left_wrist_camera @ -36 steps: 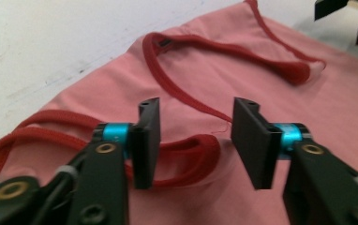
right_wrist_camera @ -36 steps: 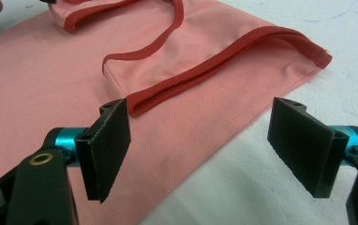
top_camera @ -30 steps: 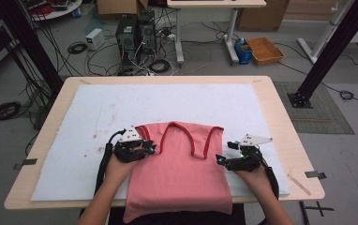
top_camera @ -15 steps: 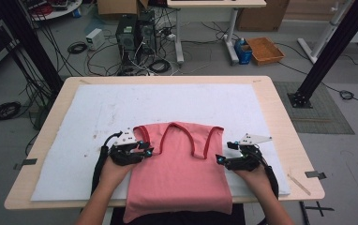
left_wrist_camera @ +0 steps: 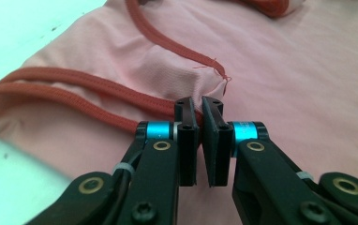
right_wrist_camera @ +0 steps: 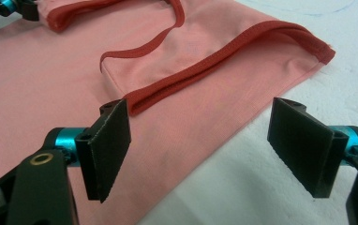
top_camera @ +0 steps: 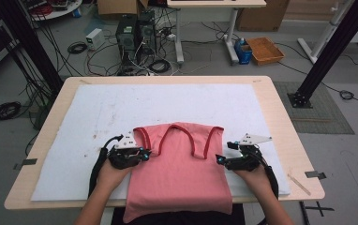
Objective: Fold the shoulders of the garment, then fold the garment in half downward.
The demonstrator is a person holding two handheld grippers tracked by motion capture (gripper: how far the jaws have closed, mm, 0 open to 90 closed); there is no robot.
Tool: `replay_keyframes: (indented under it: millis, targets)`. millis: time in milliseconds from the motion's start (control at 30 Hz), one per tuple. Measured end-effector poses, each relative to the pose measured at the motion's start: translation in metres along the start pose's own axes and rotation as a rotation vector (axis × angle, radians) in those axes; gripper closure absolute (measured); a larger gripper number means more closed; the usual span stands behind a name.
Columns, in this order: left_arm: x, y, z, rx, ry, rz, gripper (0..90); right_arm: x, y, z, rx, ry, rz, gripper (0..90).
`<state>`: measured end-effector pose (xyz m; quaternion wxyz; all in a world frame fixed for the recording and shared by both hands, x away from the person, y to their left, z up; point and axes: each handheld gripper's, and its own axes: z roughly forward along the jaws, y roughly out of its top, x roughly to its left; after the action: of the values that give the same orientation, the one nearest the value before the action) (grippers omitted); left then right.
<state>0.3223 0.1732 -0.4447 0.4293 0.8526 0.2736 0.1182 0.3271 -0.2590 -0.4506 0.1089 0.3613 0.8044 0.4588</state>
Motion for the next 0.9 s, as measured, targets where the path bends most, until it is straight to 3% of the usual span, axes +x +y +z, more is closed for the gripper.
replay_keyframes:
  millis: [133,200,267,333,433,500,667,900]
  targets:
    - [0.001,-0.004,0.003,0.008,0.007,-0.015,75.5,0.0,0.0,0.0,0.003,0.001,0.0,21.5]
    - [0.001,-0.001,0.003,0.001,0.019,-0.041,61.3,0.0,0.0,0.0,0.004,0.001,-0.001,21.5]
    - [0.005,0.001,0.0,-0.051,-0.008,-0.114,47.0,-0.001,0.0,0.0,0.001,0.008,0.002,21.5]
    - [0.009,0.002,-0.005,-0.134,-0.022,-0.159,38.7,-0.002,0.0,-0.001,-0.007,0.016,0.014,21.4]
    - [0.015,0.004,-0.014,-0.202,0.001,-0.166,32.4,-0.006,0.001,-0.005,-0.053,0.003,-0.005,21.4]
    - [0.018,0.004,-0.018,-0.229,0.024,-0.181,26.5,-0.008,0.002,-0.008,-0.062,-0.002,0.007,21.4]
    - [0.026,0.002,-0.026,-0.269,0.049,-0.203,25.0,-0.01,0.001,-0.012,-0.076,-0.011,0.01,21.4]
    - [0.039,-0.001,-0.026,-0.253,0.115,-0.213,25.0,-0.012,0.002,-0.015,-0.088,-0.014,0.008,21.4]
